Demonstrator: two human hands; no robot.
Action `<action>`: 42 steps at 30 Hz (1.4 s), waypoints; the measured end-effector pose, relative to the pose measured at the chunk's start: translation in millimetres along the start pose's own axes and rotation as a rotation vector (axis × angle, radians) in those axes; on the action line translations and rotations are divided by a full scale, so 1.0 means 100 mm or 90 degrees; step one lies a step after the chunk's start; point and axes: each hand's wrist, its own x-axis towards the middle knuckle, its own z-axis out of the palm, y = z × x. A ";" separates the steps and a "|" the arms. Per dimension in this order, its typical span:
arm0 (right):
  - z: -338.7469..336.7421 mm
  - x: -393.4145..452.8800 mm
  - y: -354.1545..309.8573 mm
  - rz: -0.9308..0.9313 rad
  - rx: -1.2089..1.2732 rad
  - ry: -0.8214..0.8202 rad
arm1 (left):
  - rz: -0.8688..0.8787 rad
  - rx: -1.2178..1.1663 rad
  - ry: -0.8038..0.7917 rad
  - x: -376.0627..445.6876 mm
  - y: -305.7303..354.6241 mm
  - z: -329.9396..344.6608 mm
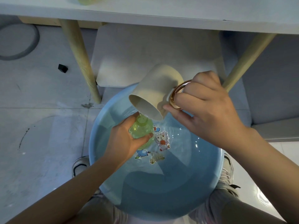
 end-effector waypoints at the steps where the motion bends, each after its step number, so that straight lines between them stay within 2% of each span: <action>1: 0.01 0.00 0.00 0.000 0.001 -0.001 | -0.001 -0.001 0.000 0.00 0.00 0.00; 4: -0.01 0.00 0.00 0.019 -0.008 -0.008 | -0.003 -0.014 -0.003 0.00 0.00 -0.01; 6: -0.02 -0.01 0.00 0.072 -0.005 -0.011 | 0.001 -0.019 -0.001 -0.01 -0.02 -0.01; 9: -0.01 -0.08 0.01 0.264 0.022 -0.014 | 0.001 -0.041 0.014 -0.03 -0.02 -0.03; 14: 0.09 -0.28 0.11 0.692 0.151 -0.033 | -0.005 -0.042 0.025 -0.03 -0.01 -0.10; 22: 0.41 -0.73 0.21 0.981 0.353 -0.055 | -0.014 -0.023 0.060 -0.03 -0.02 -0.18; 24: 0.45 -0.78 0.21 0.965 0.342 -0.077 | -0.012 -0.022 0.065 -0.03 -0.02 -0.20; 26: 0.45 -0.78 0.20 0.872 0.262 -0.112 | -0.011 -0.015 0.070 -0.03 -0.03 -0.21; 28: 0.44 -0.75 0.18 0.690 0.149 -0.124 | -0.008 -0.011 0.070 -0.03 -0.02 -0.21; 31: 0.47 -0.72 0.17 0.332 -0.029 -0.184 | -0.008 -0.014 0.069 -0.04 -0.02 -0.22; 33: 0.54 -0.73 0.14 0.193 -0.098 -0.222 | -0.010 -0.020 0.066 -0.04 -0.02 -0.22; 38: 0.64 -0.70 -0.04 0.069 -0.193 -0.296 | -0.002 -0.030 0.066 -0.04 -0.02 -0.24; 42: 0.67 -0.69 -0.15 0.024 -0.215 -0.302 | 0.001 -0.029 0.063 -0.05 -0.01 -0.25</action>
